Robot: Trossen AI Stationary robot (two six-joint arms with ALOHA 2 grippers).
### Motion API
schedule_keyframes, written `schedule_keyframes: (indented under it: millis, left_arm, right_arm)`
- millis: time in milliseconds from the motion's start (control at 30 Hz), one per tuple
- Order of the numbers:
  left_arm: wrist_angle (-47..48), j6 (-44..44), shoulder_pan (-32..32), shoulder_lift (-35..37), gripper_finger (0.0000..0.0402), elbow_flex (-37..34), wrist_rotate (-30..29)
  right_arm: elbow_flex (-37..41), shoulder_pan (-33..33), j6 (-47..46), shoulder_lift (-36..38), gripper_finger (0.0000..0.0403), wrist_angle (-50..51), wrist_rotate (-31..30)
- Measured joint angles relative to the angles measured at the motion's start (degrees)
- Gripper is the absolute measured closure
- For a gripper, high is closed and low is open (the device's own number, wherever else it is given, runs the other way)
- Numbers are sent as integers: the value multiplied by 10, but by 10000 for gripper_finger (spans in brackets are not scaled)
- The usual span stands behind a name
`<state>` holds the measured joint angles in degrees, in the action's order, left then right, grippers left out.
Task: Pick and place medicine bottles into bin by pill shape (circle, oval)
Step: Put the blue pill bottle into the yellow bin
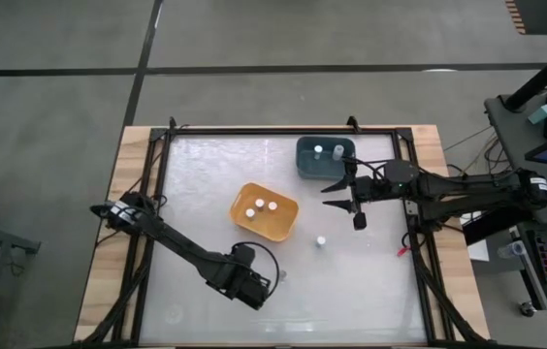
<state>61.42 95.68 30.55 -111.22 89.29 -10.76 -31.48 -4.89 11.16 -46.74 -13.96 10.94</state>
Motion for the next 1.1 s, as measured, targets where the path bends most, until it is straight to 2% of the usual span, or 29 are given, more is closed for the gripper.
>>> schedule_keyframes:
  millis: [167, 1100]
  left_arm:
    - [-25, 0, 0, 0, 191, -18, 0]
    - [-27, 0, -1, 0, 192, -18, 11]
  right_arm:
    - [0, 0, 0, 0, 277, 0, 0]
    - [0, 0, 3, 0, 280, 2, 0]
